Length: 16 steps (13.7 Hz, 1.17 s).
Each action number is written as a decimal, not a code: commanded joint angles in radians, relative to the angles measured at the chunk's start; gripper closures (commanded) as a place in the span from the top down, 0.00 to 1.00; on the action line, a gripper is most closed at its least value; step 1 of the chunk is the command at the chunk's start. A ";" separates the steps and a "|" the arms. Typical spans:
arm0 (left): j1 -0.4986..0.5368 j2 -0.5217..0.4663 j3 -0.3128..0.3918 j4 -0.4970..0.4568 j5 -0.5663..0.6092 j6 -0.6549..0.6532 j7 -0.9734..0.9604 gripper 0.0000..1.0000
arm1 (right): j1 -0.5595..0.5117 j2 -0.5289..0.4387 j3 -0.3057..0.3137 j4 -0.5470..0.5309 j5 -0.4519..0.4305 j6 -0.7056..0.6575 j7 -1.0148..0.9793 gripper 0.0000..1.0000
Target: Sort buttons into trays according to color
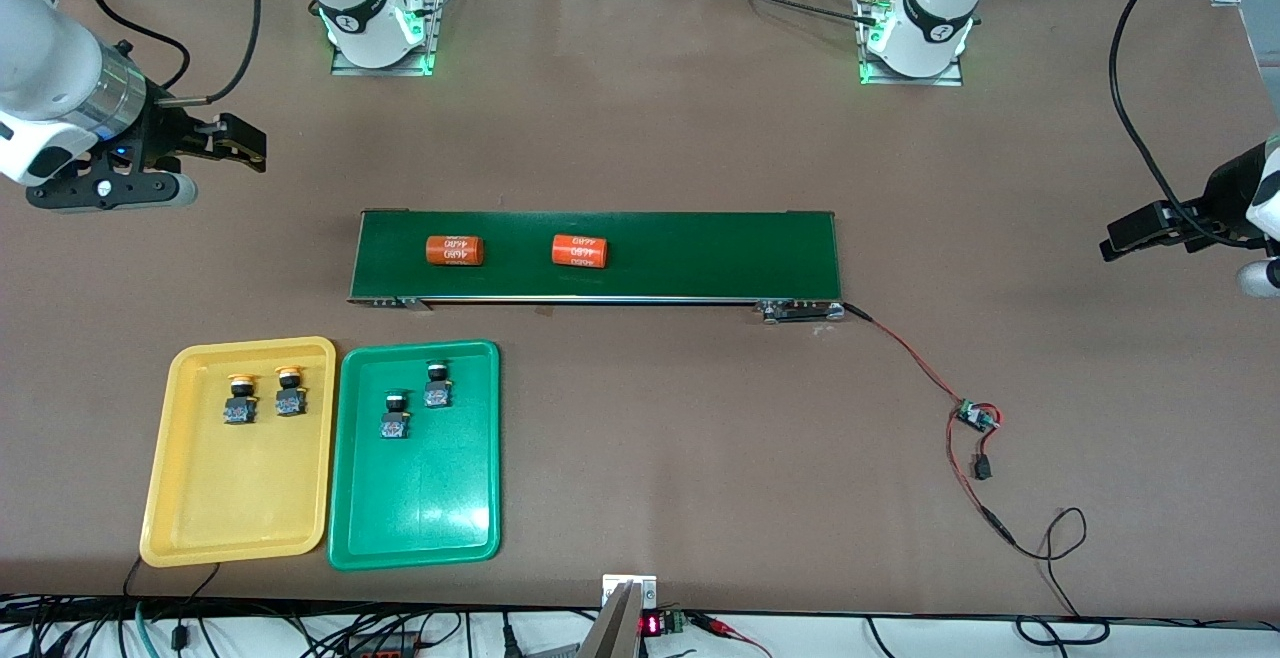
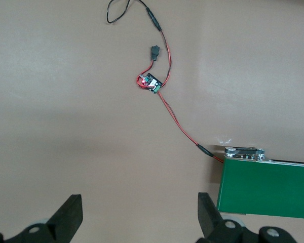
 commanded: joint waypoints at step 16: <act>0.007 -0.042 -0.007 -0.021 0.022 -0.021 0.020 1.00 | -0.045 0.021 0.008 0.055 0.006 -0.010 -0.004 1.00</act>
